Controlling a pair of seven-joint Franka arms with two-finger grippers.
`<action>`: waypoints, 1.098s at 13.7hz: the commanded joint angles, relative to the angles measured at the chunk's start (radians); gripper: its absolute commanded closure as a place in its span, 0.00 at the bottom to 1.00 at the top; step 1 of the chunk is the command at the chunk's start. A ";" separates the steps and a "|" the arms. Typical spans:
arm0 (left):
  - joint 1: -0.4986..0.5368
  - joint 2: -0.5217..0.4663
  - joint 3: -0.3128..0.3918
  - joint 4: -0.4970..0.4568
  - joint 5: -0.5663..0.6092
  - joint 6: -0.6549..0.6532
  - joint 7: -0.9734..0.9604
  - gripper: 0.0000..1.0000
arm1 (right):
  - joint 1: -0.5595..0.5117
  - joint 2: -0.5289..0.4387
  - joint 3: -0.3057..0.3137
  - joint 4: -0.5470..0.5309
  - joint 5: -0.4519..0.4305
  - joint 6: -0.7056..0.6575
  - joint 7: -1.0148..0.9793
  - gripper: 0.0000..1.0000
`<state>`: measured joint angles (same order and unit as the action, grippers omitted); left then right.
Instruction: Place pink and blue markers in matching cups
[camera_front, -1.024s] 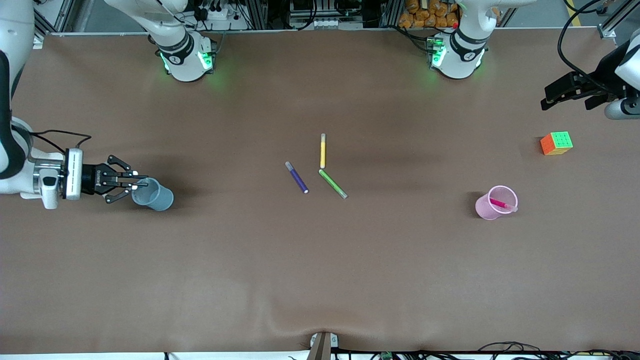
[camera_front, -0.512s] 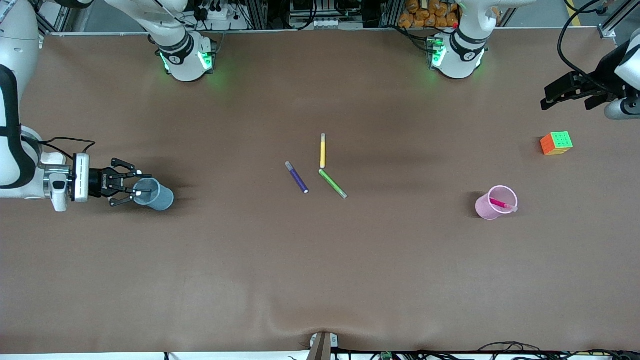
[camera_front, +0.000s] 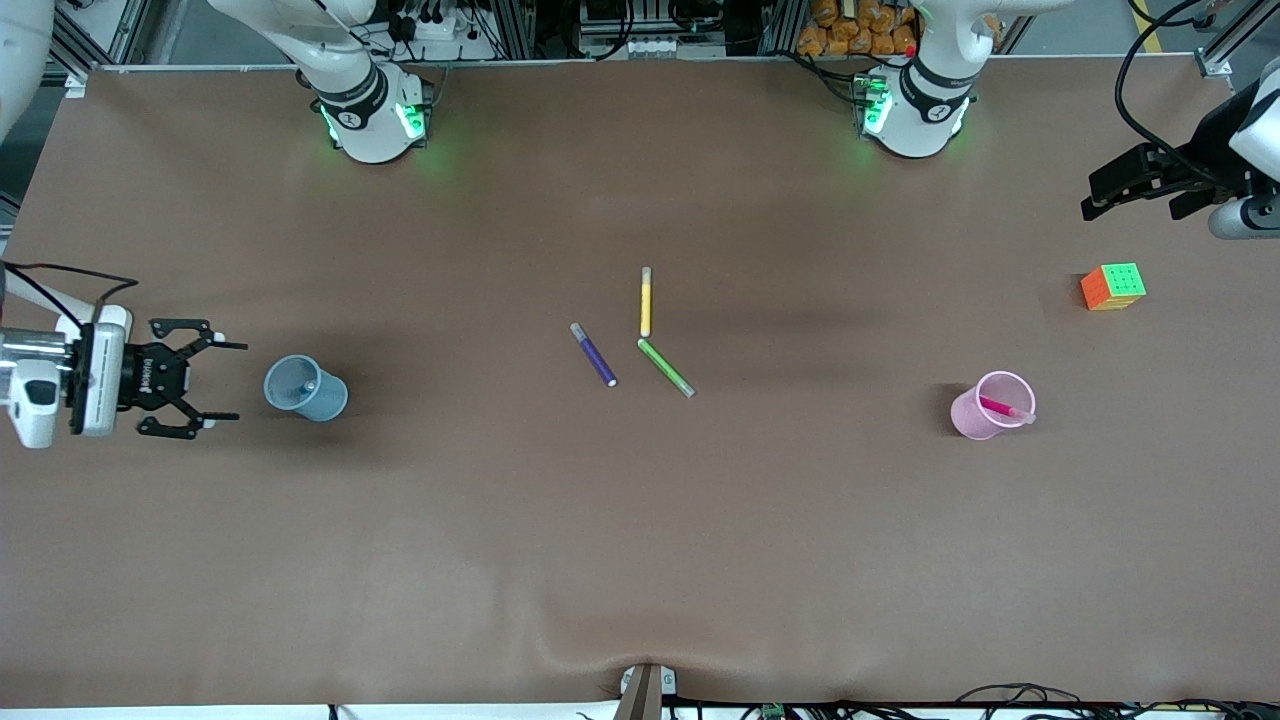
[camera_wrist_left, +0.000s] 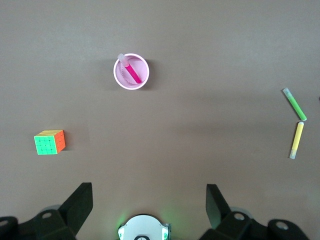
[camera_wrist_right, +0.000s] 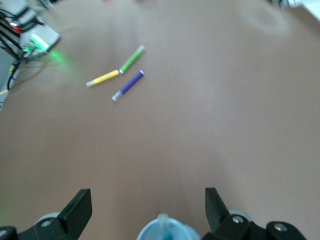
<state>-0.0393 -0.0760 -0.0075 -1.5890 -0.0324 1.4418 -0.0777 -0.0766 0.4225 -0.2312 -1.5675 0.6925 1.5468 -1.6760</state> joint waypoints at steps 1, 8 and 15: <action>0.006 -0.001 -0.005 0.004 0.002 0.005 0.004 0.00 | 0.053 -0.039 0.003 0.062 -0.161 0.006 0.276 0.00; 0.006 0.005 -0.002 0.004 0.002 0.012 0.004 0.00 | 0.094 -0.189 0.105 0.073 -0.549 -0.010 0.962 0.00; 0.004 0.007 -0.003 0.007 0.011 0.011 0.004 0.00 | -0.038 -0.298 0.217 0.078 -0.677 -0.011 1.401 0.00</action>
<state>-0.0386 -0.0724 -0.0065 -1.5892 -0.0324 1.4498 -0.0777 -0.0460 0.1733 -0.0706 -1.4741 0.0440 1.5400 -0.3622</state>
